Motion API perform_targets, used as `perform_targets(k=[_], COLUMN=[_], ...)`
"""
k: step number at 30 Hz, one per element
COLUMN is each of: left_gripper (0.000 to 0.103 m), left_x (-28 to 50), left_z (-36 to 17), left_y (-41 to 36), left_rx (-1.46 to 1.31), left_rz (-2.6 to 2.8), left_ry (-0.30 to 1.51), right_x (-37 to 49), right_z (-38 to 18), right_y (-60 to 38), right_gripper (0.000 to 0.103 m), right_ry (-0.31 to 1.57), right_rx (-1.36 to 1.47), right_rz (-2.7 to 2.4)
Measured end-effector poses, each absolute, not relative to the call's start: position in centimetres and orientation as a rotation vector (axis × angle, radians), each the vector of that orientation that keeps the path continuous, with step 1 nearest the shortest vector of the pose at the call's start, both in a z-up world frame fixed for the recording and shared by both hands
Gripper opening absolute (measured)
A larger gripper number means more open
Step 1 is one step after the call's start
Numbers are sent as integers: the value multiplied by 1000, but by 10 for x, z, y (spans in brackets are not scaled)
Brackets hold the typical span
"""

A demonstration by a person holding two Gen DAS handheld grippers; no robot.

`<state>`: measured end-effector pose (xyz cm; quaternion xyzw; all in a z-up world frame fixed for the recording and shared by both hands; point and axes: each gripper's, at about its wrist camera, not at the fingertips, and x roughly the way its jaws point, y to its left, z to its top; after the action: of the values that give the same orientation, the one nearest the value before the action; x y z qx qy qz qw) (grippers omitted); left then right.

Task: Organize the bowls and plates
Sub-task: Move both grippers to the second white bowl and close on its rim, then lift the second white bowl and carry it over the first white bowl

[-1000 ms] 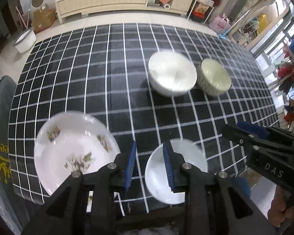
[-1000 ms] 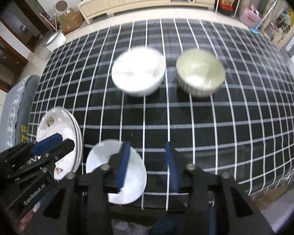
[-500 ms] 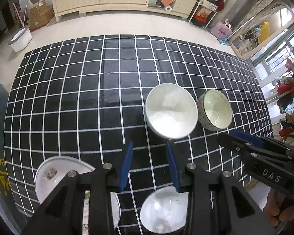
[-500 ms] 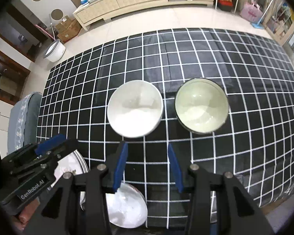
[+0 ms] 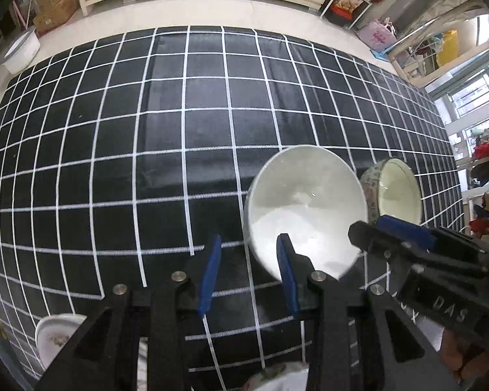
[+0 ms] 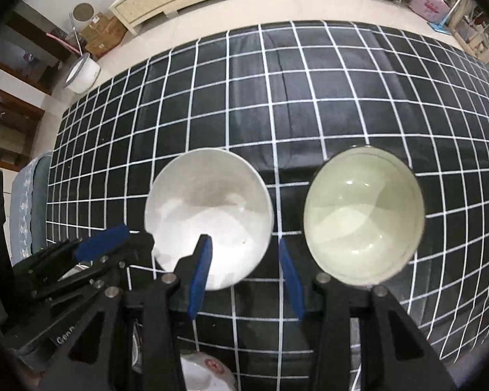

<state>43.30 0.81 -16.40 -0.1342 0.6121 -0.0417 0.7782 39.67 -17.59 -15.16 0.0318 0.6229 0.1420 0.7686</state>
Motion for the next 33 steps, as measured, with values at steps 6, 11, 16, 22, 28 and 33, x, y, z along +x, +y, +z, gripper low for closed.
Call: perform_targets(k=[6, 11, 16, 22, 28, 33], left_gripper=[33, 30, 21, 12, 9, 8], left_x=[448, 458, 462, 461, 457, 445], left_z=[-174, -182, -187, -186, -191, -189], left_y=[3, 5, 12, 6, -3, -2], left_rx=[-265, -255, -260, -227, -205, -189], left_rz=[-96, -93, -96, -99, -104, -106], left_ry=[1327, 1344, 1349, 1342, 1358, 1362], right_x=[409, 414, 416, 418, 413, 405], right_z=[-161, -166, -170, -180, -186, -187], right_y=[-174, -168, -171, -182, -188, -184], right_gripper=[47, 45, 29, 15, 12, 12], right_ry=[1361, 1349, 1336, 1365, 1364, 1371], right_rx=[71, 56, 10, 27, 31, 8], right_rz=[301, 298, 249, 223, 224, 223])
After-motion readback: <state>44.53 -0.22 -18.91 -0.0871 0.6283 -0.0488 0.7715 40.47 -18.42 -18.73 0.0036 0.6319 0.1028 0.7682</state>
